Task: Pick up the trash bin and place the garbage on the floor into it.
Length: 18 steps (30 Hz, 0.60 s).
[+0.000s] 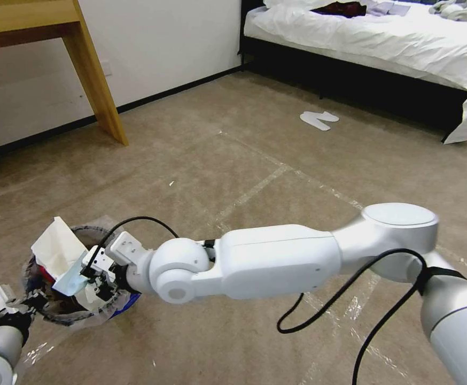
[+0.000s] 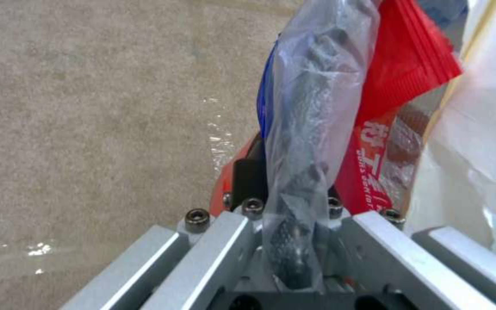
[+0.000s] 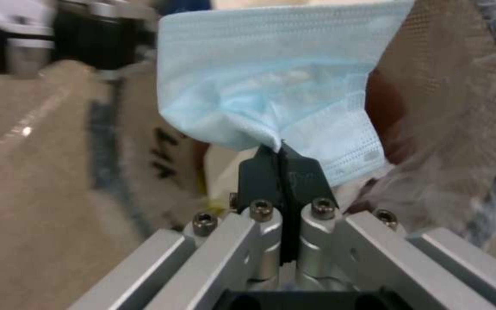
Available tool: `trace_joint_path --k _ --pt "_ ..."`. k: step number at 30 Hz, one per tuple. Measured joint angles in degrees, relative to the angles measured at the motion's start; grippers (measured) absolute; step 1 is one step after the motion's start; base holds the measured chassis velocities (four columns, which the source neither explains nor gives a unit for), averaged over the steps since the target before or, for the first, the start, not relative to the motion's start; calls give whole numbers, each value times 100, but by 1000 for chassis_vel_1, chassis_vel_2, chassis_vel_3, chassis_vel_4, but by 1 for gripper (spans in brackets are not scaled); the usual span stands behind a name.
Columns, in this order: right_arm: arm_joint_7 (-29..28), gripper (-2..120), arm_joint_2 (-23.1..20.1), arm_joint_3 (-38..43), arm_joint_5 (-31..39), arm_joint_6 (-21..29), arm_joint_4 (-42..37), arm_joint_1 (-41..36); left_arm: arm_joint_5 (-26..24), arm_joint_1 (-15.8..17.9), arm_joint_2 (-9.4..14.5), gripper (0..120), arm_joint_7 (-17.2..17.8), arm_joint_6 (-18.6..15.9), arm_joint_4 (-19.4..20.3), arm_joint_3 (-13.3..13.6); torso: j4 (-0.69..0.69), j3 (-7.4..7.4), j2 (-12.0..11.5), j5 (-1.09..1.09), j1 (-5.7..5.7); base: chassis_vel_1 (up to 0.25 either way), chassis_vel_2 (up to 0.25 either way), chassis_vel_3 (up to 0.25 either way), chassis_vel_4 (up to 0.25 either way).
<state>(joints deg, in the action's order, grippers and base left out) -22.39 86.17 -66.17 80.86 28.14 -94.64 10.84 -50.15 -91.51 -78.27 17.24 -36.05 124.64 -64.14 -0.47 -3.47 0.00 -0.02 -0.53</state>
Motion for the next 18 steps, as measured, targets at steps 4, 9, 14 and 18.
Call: trace_joint_path --k 4,9,14,18 --pt "79 0 250 -72 -169 -2 469 -6 0 9 0 0 -9 2 17 10 0 0 0 1 0 0 0 0 0" --pt "112 0 343 -140 -281 -33 634 -31 -2 8 27 0 -9 4 20 9 0 0 0 0 0 0 0 0 0" --pt "113 0 329 -143 -311 -49 571 -59 -6 9 47 0 -10 5 19 4 0 0 0 1 0 0 0 0 0" --pt "102 16 256 -133 -316 -63 453 -50 -2 25 48 0 -10 7 -34 8 0 0 0 2 0 0 0 0 0"
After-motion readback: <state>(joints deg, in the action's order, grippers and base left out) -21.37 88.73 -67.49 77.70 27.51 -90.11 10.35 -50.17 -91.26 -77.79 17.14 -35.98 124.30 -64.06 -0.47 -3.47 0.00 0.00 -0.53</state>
